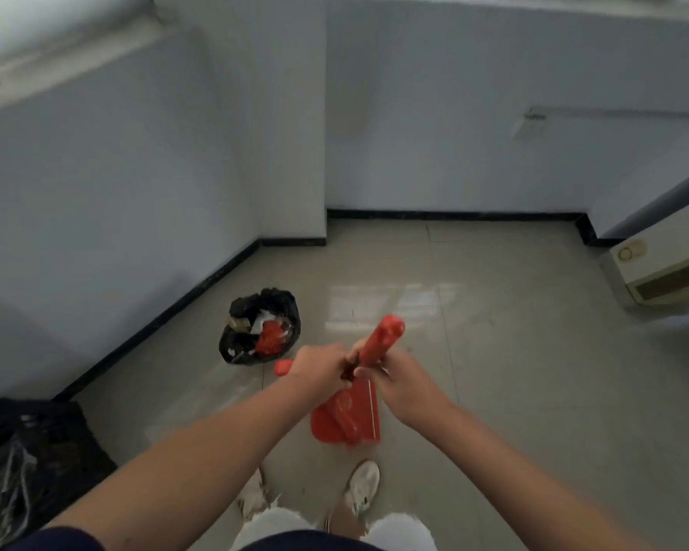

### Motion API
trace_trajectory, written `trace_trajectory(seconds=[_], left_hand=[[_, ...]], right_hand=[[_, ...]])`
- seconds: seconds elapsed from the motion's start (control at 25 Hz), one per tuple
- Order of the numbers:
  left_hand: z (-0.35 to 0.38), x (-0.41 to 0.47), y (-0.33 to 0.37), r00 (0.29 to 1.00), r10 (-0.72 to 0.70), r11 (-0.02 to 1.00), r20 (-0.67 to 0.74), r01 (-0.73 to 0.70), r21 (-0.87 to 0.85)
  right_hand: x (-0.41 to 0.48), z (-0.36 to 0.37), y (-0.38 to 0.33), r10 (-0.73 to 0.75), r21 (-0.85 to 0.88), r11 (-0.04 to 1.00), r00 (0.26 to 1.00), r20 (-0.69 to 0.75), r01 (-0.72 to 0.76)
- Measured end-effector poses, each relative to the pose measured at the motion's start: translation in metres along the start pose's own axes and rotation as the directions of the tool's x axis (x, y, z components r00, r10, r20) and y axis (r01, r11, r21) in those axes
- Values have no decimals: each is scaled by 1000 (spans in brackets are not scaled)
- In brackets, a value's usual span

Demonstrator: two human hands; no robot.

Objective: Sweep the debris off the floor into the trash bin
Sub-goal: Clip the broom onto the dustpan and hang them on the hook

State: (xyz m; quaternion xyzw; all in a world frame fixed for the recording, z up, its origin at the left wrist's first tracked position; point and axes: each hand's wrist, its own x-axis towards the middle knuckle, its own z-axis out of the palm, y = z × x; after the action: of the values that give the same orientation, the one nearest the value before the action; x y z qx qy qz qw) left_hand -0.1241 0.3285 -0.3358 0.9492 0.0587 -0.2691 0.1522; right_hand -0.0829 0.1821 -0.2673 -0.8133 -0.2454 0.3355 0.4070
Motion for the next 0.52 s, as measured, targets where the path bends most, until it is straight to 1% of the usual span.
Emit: trace_trajectory(seconds=[0.12,0.24,0.32,0.44,0.52], left_hand=[[-64,5,7,993,35,999,-112,-32,34],[-118,5,17,971,59,996,-232,-41,84],[-147,8,19,954,34,995,-298,-4,101],[-187,15,12,915,-23,996,-403,54,66],[-212,20,1,891,-59,997,-449,77,21]], right_hand=[[22,-45,-29,-109,30,993,989,-101,113],[38,-85,-63,-233,92,965,962,-139,247],[51,-102,-81,-295,139,936,936,-192,324],[74,-117,-112,-366,194,885,890,-272,424],[90,-121,-134,-380,213,870,880,-286,445]])
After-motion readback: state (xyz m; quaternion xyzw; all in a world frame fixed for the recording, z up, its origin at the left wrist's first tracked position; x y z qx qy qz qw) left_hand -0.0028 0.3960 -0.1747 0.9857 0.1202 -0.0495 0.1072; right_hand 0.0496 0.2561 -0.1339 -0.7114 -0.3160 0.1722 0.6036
